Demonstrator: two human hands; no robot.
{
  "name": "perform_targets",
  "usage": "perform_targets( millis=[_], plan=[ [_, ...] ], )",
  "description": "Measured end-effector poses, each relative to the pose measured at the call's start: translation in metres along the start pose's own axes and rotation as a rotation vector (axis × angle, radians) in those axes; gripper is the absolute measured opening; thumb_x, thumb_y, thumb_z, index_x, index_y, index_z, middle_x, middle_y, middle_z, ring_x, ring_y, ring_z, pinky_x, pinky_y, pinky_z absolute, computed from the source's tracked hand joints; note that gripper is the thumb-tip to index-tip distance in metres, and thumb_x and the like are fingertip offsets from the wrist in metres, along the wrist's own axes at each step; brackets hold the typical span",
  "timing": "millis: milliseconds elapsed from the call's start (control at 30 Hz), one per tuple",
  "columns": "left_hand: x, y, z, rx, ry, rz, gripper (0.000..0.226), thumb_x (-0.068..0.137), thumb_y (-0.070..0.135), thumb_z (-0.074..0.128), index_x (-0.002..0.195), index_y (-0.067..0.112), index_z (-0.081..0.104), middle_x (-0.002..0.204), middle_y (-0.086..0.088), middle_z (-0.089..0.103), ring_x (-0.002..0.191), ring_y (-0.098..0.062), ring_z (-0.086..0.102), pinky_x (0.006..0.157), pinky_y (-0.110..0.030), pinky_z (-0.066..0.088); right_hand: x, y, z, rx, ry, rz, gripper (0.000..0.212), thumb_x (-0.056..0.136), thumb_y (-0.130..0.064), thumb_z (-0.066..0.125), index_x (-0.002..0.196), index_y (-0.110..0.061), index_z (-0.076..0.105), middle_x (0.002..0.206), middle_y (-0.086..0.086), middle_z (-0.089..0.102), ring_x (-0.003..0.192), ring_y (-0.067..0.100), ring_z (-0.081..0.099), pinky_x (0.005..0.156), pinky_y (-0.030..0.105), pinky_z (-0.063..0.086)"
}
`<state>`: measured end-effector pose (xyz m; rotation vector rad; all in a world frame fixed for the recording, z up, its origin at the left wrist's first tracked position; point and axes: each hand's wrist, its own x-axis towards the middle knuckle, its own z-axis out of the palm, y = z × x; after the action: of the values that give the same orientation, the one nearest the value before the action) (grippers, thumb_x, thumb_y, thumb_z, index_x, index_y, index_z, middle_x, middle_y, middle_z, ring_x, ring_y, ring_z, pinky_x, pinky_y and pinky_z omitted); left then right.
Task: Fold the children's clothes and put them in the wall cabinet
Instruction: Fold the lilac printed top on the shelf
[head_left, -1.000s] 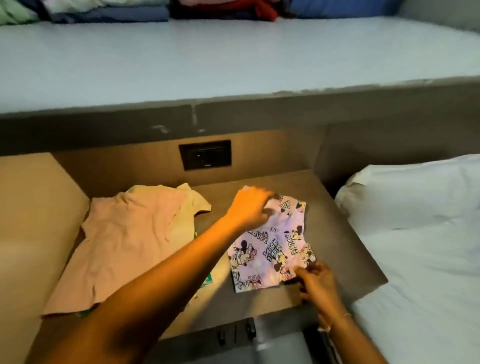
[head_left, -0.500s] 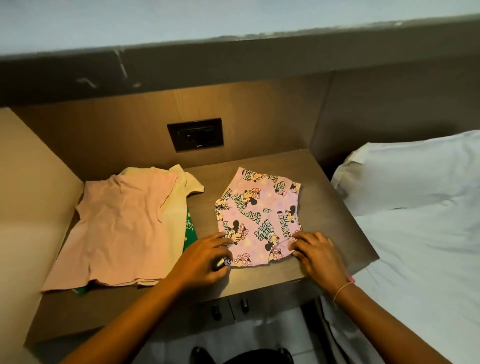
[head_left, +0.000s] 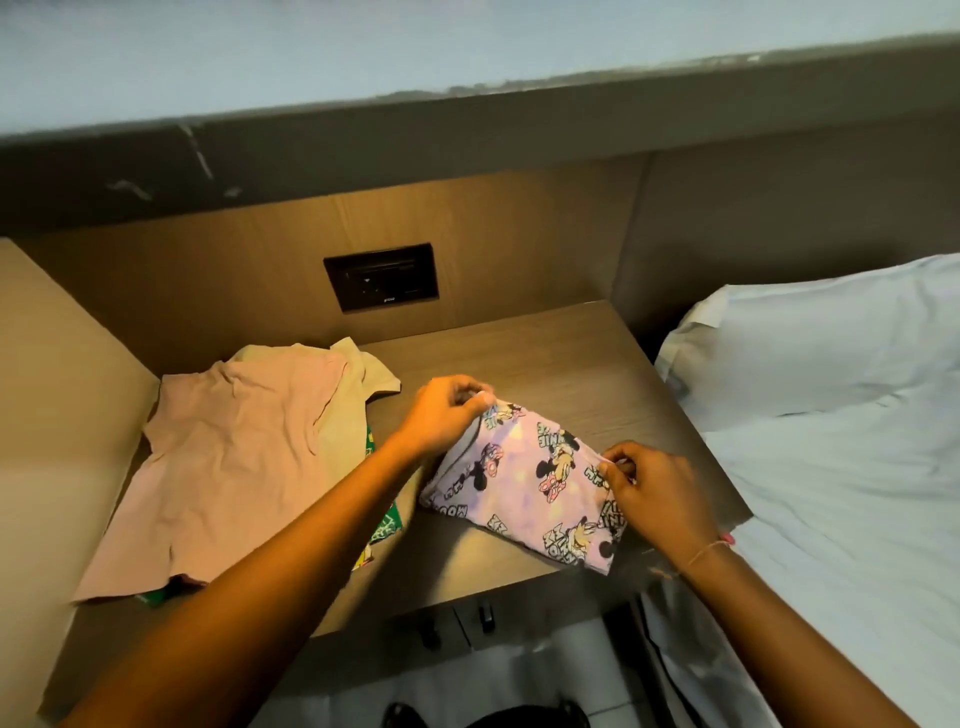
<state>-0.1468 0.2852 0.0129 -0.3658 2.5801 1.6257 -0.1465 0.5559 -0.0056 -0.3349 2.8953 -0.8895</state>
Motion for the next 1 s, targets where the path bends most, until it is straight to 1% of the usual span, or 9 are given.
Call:
perform_targets(
  millis=[67,133,233,300,567,700,800,867,1000],
  plan=[
    [0.014,0.009,0.015,0.009,-0.001,-0.026,0.037,0.093,0.026,0.062,0.127,0.015,0.058,0.117,-0.01,0.066,0.109,-0.023,0.063,0.095,-0.041,0.052,0.005,0.008,0.007,-0.119,0.0,0.09,0.02,0.09,-0.04,0.062,0.105,-0.027,0.066,0.099,-0.001,0.074,0.085,0.019,0.066,0.071,0.032,0.057],
    [0.012,0.008,0.029,0.222,0.04,0.054,0.044,0.093,0.038,0.058,0.133,0.021,0.051,0.124,-0.006,0.061,0.112,-0.021,0.058,0.095,-0.04,0.05,0.002,0.019,0.012,-0.188,0.065,0.093,0.034,0.089,-0.046,0.062,0.117,-0.027,0.062,0.111,-0.001,0.069,0.099,0.022,0.063,0.074,0.032,0.052],
    [-0.028,-0.019,0.05,0.628,0.182,0.202,0.03,0.092,0.05,0.052,0.113,0.031,0.061,0.108,0.005,0.064,0.101,-0.016,0.058,0.086,-0.036,0.048,-0.006,0.035,0.017,-0.161,0.027,-0.071,0.036,0.091,-0.042,0.059,0.124,-0.03,0.059,0.121,-0.004,0.064,0.11,0.017,0.055,0.081,0.032,0.05],
    [-0.062,-0.043,0.066,0.734,0.145,0.188,0.034,0.088,0.057,0.047,0.106,0.034,0.063,0.107,0.008,0.063,0.101,-0.015,0.055,0.085,-0.037,0.046,-0.01,0.042,0.021,-0.234,-0.107,-0.178,0.035,0.094,-0.043,0.053,0.127,-0.034,0.06,0.125,-0.007,0.06,0.111,0.015,0.051,0.085,0.032,0.048],
    [-0.021,-0.057,0.025,1.017,-0.032,0.196,0.042,0.091,0.043,0.058,0.132,0.035,0.053,0.148,0.002,0.043,0.137,-0.022,0.032,0.108,-0.042,0.029,-0.011,0.01,0.041,-0.183,-0.238,-0.287,0.034,0.094,-0.045,0.05,0.122,-0.032,0.066,0.105,-0.003,0.063,0.102,0.018,0.052,0.084,0.033,0.044],
    [-0.03,-0.061,-0.004,0.853,-0.113,0.354,0.04,0.088,0.032,0.061,0.127,0.037,0.057,0.141,0.006,0.05,0.134,-0.018,0.037,0.105,-0.042,0.033,-0.007,-0.002,0.042,-0.162,-0.222,-0.375,0.033,0.089,-0.029,0.052,0.118,-0.035,0.067,0.104,-0.007,0.059,0.101,0.014,0.048,0.086,0.034,0.045],
    [-0.058,-0.081,-0.011,0.743,-0.268,0.395,0.046,0.083,0.032,0.062,0.127,0.043,0.058,0.145,0.009,0.047,0.139,-0.013,0.032,0.111,-0.044,0.027,-0.006,0.008,0.039,-0.246,-0.225,-0.493,0.049,0.08,-0.022,0.052,0.126,-0.037,0.061,0.128,-0.006,0.056,0.115,0.019,0.047,0.09,0.037,0.045],
    [-0.068,-0.089,-0.007,0.707,-0.256,0.383,0.041,0.085,0.037,0.063,0.125,0.042,0.061,0.147,0.009,0.046,0.14,-0.013,0.032,0.114,-0.044,0.028,-0.005,0.011,0.043,-0.323,-0.273,-0.564,0.047,0.083,-0.027,0.057,0.129,-0.038,0.058,0.138,-0.005,0.053,0.121,0.021,0.048,0.092,0.039,0.043],
    [-0.075,-0.09,0.007,0.692,-0.119,0.394,0.036,0.085,0.034,0.066,0.121,0.038,0.066,0.145,0.006,0.05,0.138,-0.017,0.037,0.112,-0.044,0.03,0.003,0.011,0.048,-0.328,-0.196,-0.646,0.038,0.078,-0.026,0.075,0.114,-0.035,0.068,0.117,-0.003,0.065,0.105,0.023,0.059,0.08,0.038,0.047]
  ],
)
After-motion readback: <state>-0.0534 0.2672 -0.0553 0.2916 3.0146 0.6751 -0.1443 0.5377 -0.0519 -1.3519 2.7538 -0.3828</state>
